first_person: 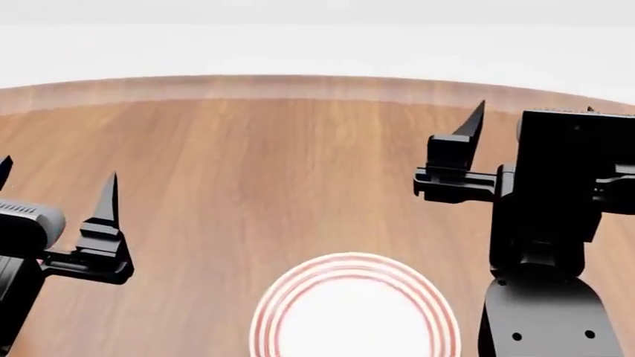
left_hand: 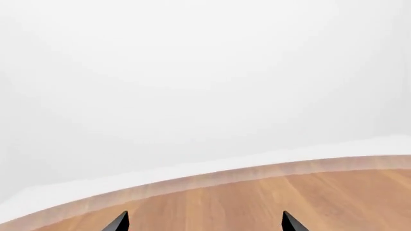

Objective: Pick up the red mug and put it on the plate

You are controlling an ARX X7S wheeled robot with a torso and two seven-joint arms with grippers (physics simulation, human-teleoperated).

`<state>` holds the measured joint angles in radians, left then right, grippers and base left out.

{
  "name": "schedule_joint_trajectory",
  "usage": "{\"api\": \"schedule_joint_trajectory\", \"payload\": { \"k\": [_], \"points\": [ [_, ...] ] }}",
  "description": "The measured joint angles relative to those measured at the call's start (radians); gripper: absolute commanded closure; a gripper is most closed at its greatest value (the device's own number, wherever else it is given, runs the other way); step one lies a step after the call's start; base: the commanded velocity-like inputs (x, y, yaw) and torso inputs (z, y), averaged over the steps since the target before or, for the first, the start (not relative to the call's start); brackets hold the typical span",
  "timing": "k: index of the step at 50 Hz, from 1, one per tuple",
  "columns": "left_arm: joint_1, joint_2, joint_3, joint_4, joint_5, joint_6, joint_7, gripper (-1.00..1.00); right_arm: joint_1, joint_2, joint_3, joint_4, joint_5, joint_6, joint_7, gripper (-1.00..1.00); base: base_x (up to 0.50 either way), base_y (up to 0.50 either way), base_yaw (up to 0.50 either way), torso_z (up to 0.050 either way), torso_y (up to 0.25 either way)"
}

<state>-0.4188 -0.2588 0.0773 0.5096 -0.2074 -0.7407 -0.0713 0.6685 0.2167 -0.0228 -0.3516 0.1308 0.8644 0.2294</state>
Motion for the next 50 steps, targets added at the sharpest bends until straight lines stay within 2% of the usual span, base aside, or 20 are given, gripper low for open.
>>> {"api": "schedule_joint_trajectory", "payload": {
  "k": [6, 17, 40, 50],
  "points": [
    [0.001, -0.002, 0.001, -0.004, -0.002, 0.004, -0.002, -1.0, -0.002, 0.001, -0.002, 0.002, 0.004, -0.004, 0.0, -1.0, 0.45, 0.0, 0.0, 0.0, 0.002],
    [0.0, 0.005, -0.011, -0.015, -0.003, -0.006, -0.027, -1.0, -0.004, 0.002, -0.004, 0.01, 0.013, -0.01, 0.0, -1.0, 0.0, 0.0, 0.0, 0.0, 0.0],
    [-0.014, 0.17, -0.215, -0.054, 0.132, -0.149, -0.456, -1.0, -0.009, 0.002, -0.005, 0.023, 0.03, -0.014, 0.004, -1.0, 0.0, 0.0, 0.0, 0.0, 0.0],
    [-0.014, 0.207, -0.271, -0.143, 0.116, -0.135, -0.542, -1.0, -0.013, 0.0, -0.008, 0.032, 0.036, -0.022, 0.007, -1.0, 0.0, 0.0, 0.0, 0.0, 0.0]
  ]
}}
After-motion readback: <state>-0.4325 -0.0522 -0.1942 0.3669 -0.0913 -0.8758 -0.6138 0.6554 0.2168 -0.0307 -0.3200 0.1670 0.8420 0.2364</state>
